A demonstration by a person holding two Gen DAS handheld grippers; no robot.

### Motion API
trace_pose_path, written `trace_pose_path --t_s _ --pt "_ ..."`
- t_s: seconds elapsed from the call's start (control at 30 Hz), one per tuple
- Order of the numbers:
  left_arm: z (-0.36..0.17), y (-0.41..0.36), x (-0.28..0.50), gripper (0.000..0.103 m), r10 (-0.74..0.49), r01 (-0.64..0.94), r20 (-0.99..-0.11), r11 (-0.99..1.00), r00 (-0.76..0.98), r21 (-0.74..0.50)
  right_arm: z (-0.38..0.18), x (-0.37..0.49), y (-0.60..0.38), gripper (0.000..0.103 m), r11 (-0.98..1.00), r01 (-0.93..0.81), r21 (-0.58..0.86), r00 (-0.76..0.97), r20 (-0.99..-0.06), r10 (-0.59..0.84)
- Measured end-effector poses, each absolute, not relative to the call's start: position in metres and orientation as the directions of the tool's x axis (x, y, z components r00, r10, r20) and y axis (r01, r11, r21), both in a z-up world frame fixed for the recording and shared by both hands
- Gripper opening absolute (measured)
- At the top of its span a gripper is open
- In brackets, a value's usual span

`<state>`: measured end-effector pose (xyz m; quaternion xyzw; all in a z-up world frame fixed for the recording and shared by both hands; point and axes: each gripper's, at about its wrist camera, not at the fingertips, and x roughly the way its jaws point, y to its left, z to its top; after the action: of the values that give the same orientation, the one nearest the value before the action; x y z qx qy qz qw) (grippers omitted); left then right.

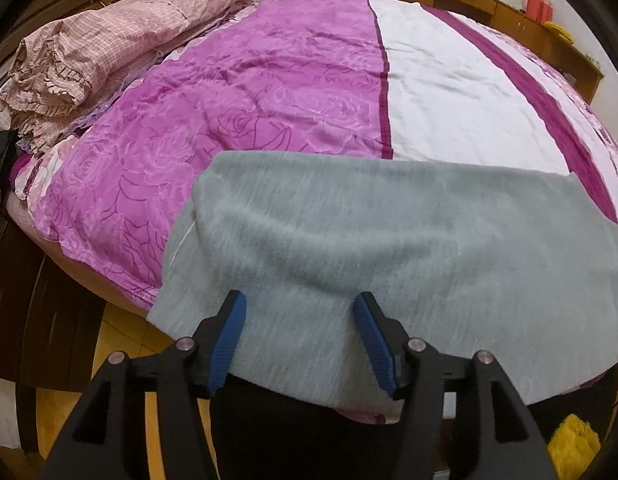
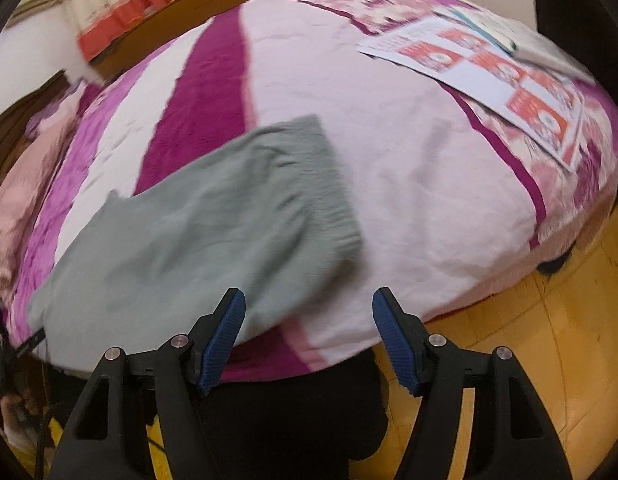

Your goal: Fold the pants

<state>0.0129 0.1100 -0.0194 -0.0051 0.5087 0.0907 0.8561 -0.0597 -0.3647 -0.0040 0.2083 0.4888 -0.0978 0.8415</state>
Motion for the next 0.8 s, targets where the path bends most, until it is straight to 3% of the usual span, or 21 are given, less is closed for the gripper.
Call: trace_pose_path --t_s 0.23,0.4,0.8 --pt "-0.02 0.113 0.016 0.064 0.151 -0.182 -0.879 0.98 0.452 0.075 -0.02 -0.042 -0.369 0.06 0.865 0.337 0.371 0.54 -0.829 0.145" --pt "-0.021 0.112 0.016 0.066 0.16 -0.182 -0.879 0.98 0.45 0.086 -0.037 -0.024 -0.359 0.061 0.878 0.351 0.325 0.498 -0.859 0.118" --pt "-0.022 0.113 0.015 0.07 0.162 -0.185 -0.877 0.979 0.453 0.085 -0.05 -0.021 -0.369 0.079 0.824 0.37 0.429 0.545 -0.819 0.182"
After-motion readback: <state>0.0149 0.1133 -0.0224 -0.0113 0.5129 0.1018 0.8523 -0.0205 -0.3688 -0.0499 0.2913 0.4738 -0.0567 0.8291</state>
